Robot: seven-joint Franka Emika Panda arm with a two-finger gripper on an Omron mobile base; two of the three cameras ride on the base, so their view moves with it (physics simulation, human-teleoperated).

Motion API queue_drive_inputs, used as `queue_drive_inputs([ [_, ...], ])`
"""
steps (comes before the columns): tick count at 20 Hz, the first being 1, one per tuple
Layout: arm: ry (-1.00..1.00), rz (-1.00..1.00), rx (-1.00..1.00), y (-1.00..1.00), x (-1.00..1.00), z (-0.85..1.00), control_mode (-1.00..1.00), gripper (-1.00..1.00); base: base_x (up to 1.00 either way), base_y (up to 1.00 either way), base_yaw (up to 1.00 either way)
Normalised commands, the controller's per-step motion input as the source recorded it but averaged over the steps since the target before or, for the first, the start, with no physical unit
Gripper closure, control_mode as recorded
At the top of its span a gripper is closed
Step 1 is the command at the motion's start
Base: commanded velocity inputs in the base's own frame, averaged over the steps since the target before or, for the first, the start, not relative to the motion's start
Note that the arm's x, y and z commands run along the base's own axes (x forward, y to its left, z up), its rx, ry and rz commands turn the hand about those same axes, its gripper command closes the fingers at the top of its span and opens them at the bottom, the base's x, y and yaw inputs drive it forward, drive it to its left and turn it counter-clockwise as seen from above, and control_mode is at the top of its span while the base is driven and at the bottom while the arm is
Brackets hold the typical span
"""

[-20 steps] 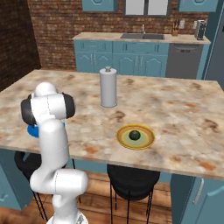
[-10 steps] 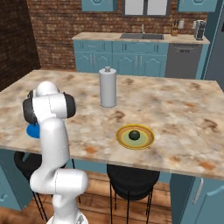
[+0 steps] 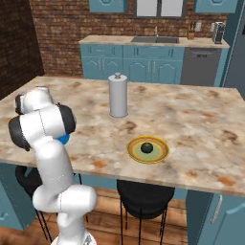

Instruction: Transport the chicken drumstick and squash to the fridge. Place the chicken drumstick on the rack containing meat and place the squash on the rack containing the vegetable, ensuring meats and vegetables are on different racks.

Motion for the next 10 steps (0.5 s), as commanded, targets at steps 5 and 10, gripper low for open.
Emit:
queue_drive_inputs([
  [5, -0.05, -0.12, 0.0, -0.64, -0.8, 0.79, -1.0, 1.0, 0.0, 0.0, 0.0],
  [10, -0.08, -0.08, -0.01, -0.68, -0.76, 0.78, -1.0, 1.0, 0.0, 0.0, 0.0],
])
